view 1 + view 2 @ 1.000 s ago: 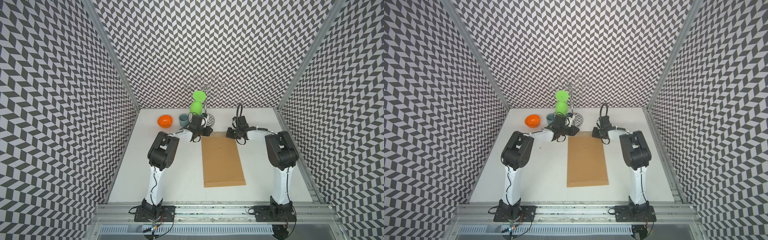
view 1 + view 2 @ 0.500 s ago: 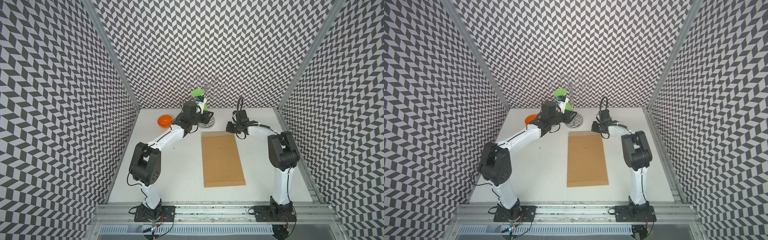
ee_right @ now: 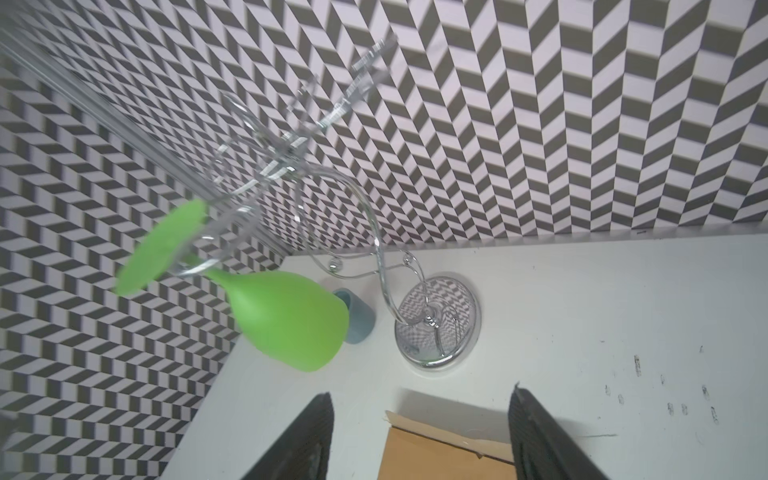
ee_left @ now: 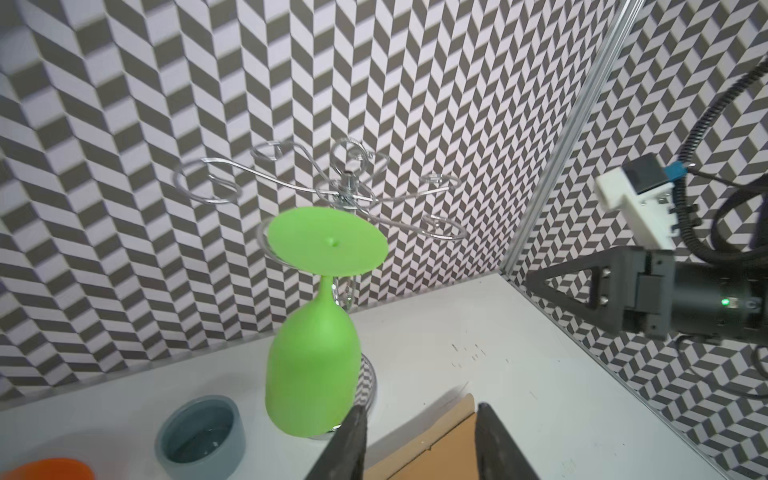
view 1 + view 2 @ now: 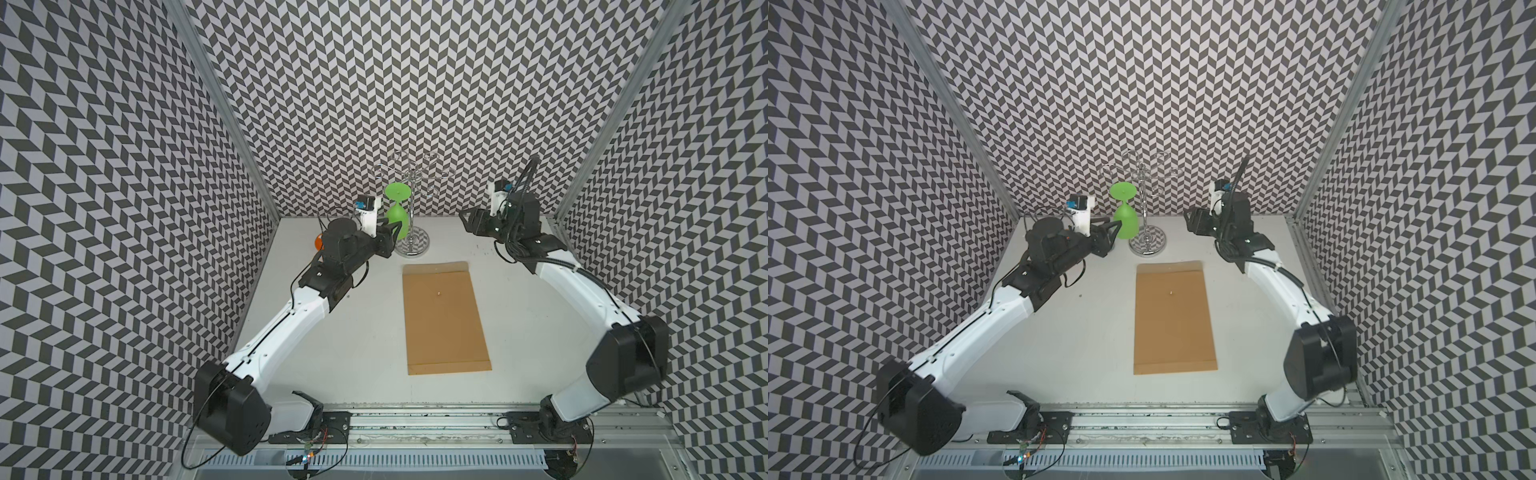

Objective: Open the file bag
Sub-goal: Reset both arms

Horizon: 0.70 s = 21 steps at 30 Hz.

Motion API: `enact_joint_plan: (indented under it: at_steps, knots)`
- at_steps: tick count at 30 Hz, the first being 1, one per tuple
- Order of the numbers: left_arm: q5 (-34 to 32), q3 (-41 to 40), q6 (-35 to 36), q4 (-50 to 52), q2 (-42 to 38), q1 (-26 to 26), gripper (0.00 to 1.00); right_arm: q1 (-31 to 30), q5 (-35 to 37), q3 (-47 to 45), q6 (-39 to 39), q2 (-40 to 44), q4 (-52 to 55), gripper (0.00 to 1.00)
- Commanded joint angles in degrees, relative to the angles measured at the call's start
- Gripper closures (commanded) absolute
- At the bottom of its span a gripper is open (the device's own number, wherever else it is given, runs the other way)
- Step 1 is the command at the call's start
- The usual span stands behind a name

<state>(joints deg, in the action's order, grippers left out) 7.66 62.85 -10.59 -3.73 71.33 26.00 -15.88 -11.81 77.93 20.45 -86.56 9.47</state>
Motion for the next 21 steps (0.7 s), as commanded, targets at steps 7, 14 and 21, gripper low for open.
enact_joint_plan:
  at_steps: [7,14,21]
  knots:
    - [-36.53,-23.3,8.72,-19.3,-16.31,-0.78,0.02,0.32,23.52,-36.2,-1.47,30.95,-29.0,0.01]
    - [-46.37,-36.06,4.09,-35.36,-9.35,-13.03,0.01,4.13,53.1,-57.2,-4.07,35.06,-44.72,0.01]
    - [-40.03,-47.88,-2.55,-48.4,-2.58,-22.46,0.0,8.61,60.72,-58.42,-3.14,15.9,-43.8,0.01]
